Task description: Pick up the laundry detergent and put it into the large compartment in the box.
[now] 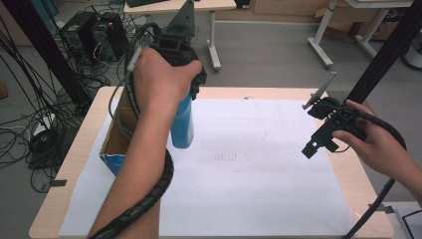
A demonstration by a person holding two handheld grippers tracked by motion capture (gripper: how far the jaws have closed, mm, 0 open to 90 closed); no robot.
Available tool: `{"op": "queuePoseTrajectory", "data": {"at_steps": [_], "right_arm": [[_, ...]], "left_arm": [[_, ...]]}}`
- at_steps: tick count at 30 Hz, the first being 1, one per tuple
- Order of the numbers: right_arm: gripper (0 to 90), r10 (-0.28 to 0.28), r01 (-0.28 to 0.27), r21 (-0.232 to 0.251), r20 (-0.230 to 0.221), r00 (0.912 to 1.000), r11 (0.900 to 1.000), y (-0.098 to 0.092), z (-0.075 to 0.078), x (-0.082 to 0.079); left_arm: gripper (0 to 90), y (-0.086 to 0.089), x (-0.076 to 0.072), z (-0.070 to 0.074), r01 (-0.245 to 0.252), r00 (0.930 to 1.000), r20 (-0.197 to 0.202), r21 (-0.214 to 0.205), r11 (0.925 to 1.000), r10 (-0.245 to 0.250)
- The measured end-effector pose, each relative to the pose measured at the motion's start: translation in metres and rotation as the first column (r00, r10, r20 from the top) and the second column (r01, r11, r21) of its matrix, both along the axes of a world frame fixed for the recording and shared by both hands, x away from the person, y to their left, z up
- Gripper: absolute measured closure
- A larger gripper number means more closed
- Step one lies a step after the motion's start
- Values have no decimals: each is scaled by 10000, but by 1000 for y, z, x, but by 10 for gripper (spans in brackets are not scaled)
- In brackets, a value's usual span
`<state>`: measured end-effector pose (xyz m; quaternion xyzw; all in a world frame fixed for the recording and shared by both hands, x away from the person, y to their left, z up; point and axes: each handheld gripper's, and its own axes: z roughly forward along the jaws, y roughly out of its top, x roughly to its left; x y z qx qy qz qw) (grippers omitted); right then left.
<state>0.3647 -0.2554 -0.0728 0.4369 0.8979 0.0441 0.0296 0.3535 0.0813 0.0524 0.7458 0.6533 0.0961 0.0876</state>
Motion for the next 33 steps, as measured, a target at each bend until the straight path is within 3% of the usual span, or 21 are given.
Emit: {"op": "queuePoseTrajectory", "data": {"at_steps": [7, 16, 22, 33], "right_arm": [[39, -73, 73, -23, 40, 10000, 10000, 1, 4, 3], [39, -78, 78, -41, 41, 10000, 10000, 7, 8, 7], [39, -89, 89, -13, 8, 10000, 10000, 8, 10, 8], [39, -120, 119, -64, -195, 9997, 9999, 11, 8, 17]], "left_arm": [[377, 11, -1, 23, -155, 9998, 122, 222, 9996, 152], [377, 37, -1, 44, -342, 9987, 365, -60, 9994, 344], [377, 47, 5, 52, -566, 9978, 353, 144, 9983, 561], [377, 82, 13, 54, -1153, 9925, 425, 119, 9933, 1147]]}}
